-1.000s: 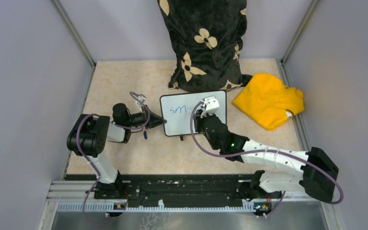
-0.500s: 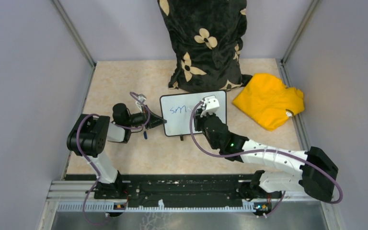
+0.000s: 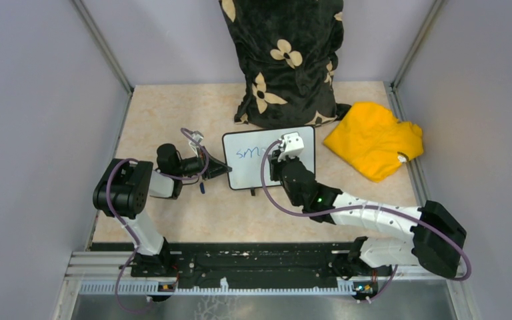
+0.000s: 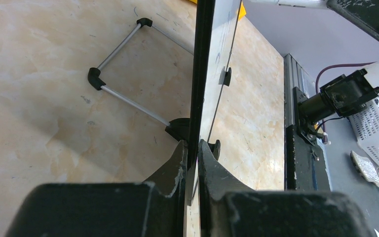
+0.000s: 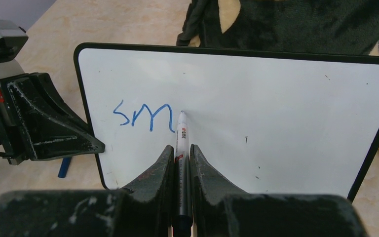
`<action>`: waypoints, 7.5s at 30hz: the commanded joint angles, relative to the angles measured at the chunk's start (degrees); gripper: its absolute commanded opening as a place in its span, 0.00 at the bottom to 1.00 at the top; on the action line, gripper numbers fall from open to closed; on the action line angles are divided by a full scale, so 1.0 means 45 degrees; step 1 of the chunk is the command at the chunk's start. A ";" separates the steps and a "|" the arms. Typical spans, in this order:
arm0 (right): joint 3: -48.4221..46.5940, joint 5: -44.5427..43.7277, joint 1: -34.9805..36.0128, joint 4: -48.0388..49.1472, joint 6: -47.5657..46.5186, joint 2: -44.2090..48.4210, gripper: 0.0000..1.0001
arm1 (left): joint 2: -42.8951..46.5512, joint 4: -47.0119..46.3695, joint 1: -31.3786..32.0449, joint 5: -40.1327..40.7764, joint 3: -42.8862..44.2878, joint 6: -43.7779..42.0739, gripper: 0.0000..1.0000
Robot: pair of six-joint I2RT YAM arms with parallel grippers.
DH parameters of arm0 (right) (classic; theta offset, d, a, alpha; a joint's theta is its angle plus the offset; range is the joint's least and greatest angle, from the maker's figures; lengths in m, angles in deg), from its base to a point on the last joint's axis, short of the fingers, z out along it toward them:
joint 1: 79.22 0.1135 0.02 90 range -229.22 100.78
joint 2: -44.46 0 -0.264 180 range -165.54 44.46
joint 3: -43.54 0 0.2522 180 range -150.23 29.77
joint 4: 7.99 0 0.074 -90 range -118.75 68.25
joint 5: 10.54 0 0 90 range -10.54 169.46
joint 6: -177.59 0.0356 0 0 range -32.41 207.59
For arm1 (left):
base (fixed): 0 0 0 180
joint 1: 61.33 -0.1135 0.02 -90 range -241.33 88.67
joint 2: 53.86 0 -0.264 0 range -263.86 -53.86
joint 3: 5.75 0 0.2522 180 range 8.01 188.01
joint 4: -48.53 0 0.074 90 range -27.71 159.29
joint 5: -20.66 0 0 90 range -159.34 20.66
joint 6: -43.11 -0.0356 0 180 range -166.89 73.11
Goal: Write a sentence on the whiteboard
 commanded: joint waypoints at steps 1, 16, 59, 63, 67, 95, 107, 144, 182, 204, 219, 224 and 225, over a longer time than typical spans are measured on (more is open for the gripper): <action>-0.0309 -0.0142 -0.0170 0.0581 0.0050 -0.0153 0.00 | -0.0173 0.0236 0.0075 -0.0077 0.0219 -0.0255 0.00; 0.0223 -0.0036 -0.0183 -0.0053 0.0516 0.0063 0.00 | -0.0195 0.0245 0.0080 -0.0077 0.0230 -0.0265 0.00; -0.0206 0.0975 -0.1186 0.1235 0.0200 0.0775 0.00 | -0.0170 0.0374 0.0114 -0.0077 0.0269 -0.0324 0.00; -0.0246 0.0984 -0.1257 0.1137 0.0273 0.0664 0.00 | -0.0160 0.0393 0.0114 -0.0077 0.0264 -0.0324 0.00; -0.0220 0.0961 -0.1267 0.0864 0.0383 0.0617 0.00 | -0.0173 0.0393 0.0114 -0.0077 0.0269 -0.0324 0.00; 0.0872 0.1424 -0.1282 -0.0414 0.1455 0.1142 0.00 | -0.0190 0.0472 0.0134 -0.0077 0.0308 -0.0343 0.00; 0.1156 0.1321 -0.1267 -0.0846 0.1684 0.1458 0.00 | -0.0191 0.0511 0.0153 -0.0077 0.0308 -0.0362 0.00; 0.0811 0.0772 -0.1537 -0.0123 0.1393 0.1404 0.00 | -0.0185 0.0606 0.0173 -0.0077 0.0323 -0.0382 0.00; 0.0182 0.1239 -0.1638 0.0093 0.0975 0.1002 0.00 | -0.0186 0.0711 0.0212 -0.0087 0.0367 -0.0460 0.00; 0.1164 0.1411 -0.1638 -0.1002 0.1699 0.1574 0.00 | -0.0195 0.0858 0.0212 -0.0104 0.0421 -0.0460 0.00; 0.1139 0.0258 -0.1657 -0.1438 0.1500 0.2179 0.00 | -0.0210 0.0867 0.0212 -0.0094 0.0422 -0.0460 0.00; 0.1153 0.0495 -0.1657 -0.1470 0.1409 0.2442 0.00 | -0.0215 0.0881 0.0212 -0.0096 0.0425 -0.0460 0.00; 0.1182 0.0642 -0.1667 -0.1354 0.1318 0.2551 0.00 | -0.0205 0.0870 0.0212 -0.0096 0.0425 -0.0460 0.00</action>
